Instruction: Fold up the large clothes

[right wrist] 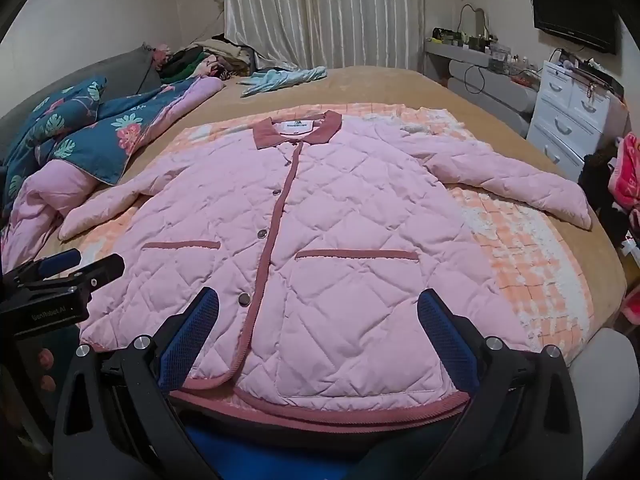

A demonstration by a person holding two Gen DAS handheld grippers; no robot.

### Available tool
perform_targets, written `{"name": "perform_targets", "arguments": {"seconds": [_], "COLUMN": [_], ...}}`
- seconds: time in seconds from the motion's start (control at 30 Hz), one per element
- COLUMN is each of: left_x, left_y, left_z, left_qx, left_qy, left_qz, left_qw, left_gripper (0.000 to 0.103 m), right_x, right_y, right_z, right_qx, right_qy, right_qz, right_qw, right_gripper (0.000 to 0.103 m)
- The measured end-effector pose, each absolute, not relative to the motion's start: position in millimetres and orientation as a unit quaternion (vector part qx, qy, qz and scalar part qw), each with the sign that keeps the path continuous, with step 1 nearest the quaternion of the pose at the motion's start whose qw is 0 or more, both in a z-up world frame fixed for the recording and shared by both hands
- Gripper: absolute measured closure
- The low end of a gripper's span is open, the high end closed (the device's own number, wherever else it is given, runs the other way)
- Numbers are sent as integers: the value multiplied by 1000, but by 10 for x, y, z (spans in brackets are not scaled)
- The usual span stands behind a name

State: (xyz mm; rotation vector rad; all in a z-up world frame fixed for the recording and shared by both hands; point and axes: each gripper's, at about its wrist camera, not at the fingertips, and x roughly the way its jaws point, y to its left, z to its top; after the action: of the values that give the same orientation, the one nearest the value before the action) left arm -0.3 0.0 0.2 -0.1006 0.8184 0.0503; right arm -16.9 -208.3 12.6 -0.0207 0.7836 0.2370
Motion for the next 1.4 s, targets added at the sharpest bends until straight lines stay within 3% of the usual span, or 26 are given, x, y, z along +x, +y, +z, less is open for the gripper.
{"name": "perform_targets", "arguments": {"seconds": [1.4], "left_x": [0], "left_y": [-2], "left_z": [1], "left_qx": [-49], "left_qy": [397], "left_qz": [22], "left_qw": [916], "left_gripper": [8], "right_x": [-211], "right_y": [-2010], "right_z": [153], "right_qx": [-34], "right_qy": [365], "right_qz": [115], "right_qw": [923], "right_gripper": [4]}}
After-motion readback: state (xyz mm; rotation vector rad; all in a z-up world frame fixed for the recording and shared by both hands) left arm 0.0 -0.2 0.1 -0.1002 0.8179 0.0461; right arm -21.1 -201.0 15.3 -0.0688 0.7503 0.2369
